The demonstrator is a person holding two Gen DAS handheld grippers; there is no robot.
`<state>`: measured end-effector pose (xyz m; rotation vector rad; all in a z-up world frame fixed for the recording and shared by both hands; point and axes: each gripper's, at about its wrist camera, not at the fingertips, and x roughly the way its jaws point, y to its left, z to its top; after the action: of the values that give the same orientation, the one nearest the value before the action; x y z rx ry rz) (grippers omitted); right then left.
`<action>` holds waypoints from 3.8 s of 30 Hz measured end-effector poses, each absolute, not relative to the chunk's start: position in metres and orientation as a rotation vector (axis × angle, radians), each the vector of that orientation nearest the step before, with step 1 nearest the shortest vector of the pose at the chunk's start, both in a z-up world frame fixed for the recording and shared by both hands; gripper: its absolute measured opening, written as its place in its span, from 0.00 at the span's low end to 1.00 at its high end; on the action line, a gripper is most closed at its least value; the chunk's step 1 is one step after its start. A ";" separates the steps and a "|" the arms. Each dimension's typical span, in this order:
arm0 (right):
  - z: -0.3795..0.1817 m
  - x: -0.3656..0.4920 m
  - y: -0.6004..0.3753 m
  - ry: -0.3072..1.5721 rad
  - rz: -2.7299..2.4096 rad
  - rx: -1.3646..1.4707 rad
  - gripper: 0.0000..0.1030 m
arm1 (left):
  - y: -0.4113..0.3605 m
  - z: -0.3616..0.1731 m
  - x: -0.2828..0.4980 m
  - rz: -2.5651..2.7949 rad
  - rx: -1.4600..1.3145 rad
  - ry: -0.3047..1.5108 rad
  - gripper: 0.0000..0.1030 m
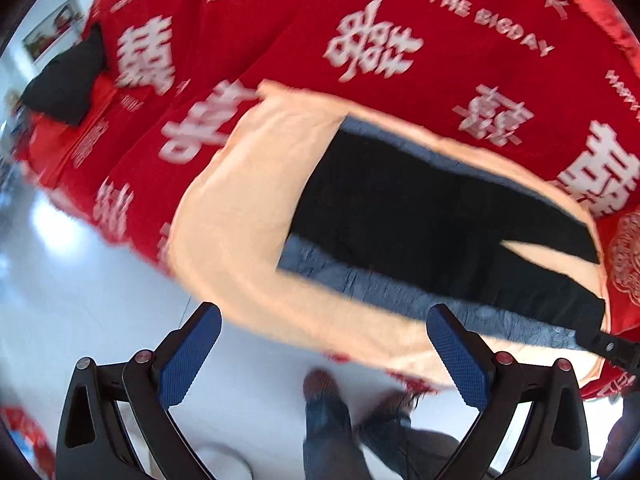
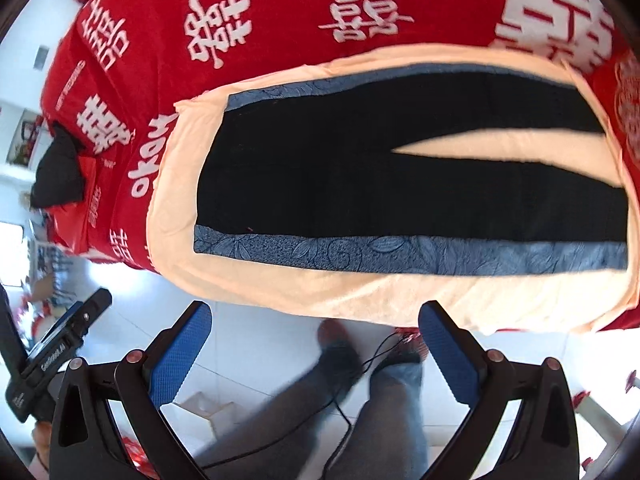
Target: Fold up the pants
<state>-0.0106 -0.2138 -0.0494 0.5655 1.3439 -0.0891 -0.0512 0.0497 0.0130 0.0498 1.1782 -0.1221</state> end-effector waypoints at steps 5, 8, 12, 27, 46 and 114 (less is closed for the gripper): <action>-0.078 -0.014 -0.208 1.339 -0.100 0.642 1.00 | 0.053 -0.019 -0.021 -0.199 0.065 1.171 1.00; -0.104 -0.010 -0.203 1.345 -0.092 0.667 1.00 | 0.054 -0.058 -0.006 -0.202 0.043 1.277 1.00; -0.149 -0.006 -0.198 1.352 -0.074 0.780 1.00 | 0.057 -0.106 0.003 -0.193 0.000 1.344 1.00; -0.320 0.016 -0.159 1.223 0.172 1.294 0.70 | 0.069 -0.210 0.017 -0.380 -0.215 1.418 1.00; -0.268 0.026 -0.184 1.055 0.260 1.269 0.67 | 0.062 -0.233 0.054 -0.359 -0.440 1.435 1.00; -0.288 0.314 -0.340 1.386 0.129 0.420 0.27 | -0.113 -0.248 0.295 0.008 0.150 1.230 0.95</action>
<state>0.3142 -0.3402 -0.2878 0.4200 1.3855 0.1295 0.2954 -0.1133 -0.2484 0.1499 1.2303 0.0080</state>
